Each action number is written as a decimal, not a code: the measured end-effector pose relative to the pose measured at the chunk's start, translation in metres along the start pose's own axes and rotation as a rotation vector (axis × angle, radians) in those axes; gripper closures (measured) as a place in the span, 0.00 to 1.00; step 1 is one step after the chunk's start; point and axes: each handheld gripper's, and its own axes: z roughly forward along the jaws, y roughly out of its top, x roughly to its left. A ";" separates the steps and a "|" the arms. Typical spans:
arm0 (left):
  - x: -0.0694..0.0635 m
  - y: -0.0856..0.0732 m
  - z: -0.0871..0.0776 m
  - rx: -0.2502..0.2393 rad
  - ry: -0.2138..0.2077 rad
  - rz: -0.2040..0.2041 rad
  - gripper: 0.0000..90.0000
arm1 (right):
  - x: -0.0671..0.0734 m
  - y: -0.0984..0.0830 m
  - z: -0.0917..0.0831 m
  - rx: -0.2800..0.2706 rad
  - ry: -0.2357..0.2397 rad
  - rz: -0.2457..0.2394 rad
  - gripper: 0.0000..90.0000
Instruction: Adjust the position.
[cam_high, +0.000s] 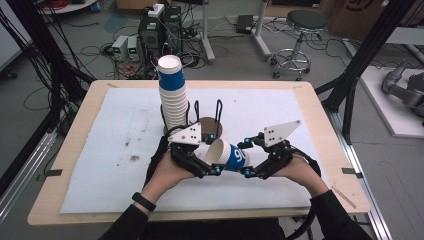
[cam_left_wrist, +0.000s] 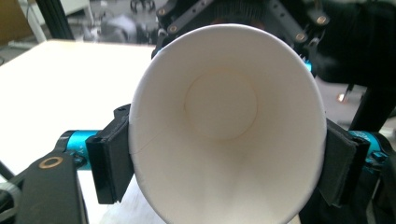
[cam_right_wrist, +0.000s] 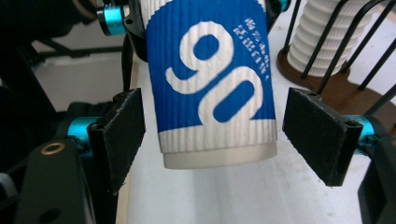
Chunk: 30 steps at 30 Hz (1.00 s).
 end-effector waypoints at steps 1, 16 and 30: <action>0.000 0.002 0.000 0.020 -0.004 0.001 0.23 | 0.001 0.000 0.002 0.011 0.001 0.003 0.24; -0.006 0.007 0.000 -0.098 0.041 0.003 0.12 | 0.001 -0.004 0.021 -0.003 0.019 -0.018 0.33; 0.003 -0.002 0.007 -0.382 -0.067 -0.173 0.08 | -0.002 -0.006 0.010 -0.180 0.041 0.033 0.33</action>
